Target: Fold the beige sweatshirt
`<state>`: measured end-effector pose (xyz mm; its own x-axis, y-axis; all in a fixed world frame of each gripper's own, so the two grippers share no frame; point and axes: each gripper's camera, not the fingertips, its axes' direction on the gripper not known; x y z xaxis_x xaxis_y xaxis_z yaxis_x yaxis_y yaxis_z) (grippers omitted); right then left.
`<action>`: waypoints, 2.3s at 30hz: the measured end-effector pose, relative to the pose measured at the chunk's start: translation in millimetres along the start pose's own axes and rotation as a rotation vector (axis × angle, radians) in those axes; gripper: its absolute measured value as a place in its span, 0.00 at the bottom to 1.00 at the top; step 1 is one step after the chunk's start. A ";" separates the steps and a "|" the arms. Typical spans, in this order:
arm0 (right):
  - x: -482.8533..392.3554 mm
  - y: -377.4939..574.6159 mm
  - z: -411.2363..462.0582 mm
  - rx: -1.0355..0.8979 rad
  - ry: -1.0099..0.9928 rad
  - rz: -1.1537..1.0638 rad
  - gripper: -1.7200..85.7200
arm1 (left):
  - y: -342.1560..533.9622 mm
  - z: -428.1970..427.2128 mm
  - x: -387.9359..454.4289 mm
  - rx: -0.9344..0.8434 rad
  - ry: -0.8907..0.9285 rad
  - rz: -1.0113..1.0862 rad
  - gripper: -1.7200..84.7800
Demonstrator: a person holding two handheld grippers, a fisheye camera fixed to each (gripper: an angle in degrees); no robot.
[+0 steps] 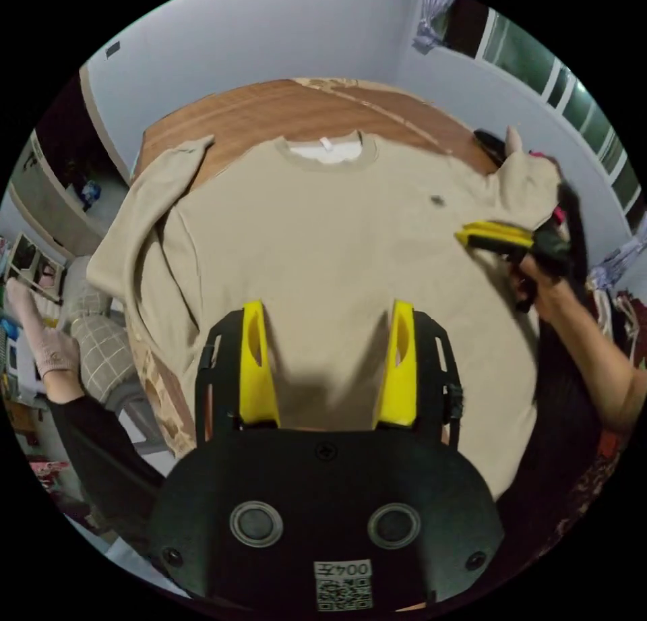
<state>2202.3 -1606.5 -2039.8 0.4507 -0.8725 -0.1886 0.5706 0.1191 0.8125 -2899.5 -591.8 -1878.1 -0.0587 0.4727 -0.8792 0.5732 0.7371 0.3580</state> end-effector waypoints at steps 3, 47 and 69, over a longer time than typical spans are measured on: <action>17.0 0.3 -0.2 0.004 -0.033 0.056 0.10 | -44.7 -53.3 -36.9 0.151 -0.036 -0.063 0.27; 102.8 -31.1 15.2 0.010 -0.095 0.118 0.08 | 329.6 -467.8 -401.8 0.738 0.077 -1.211 0.07; 117.4 -47.4 18.1 0.005 -0.086 0.115 0.08 | -76.0 -187.6 -192.5 0.092 0.001 -0.557 0.10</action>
<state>2215.8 -1723.1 -2090.4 0.4519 -0.8909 -0.0464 0.5149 0.2180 0.8290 -3085.1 -648.2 -1677.2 -0.3735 0.0244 -0.9273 0.5240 0.8305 -0.1892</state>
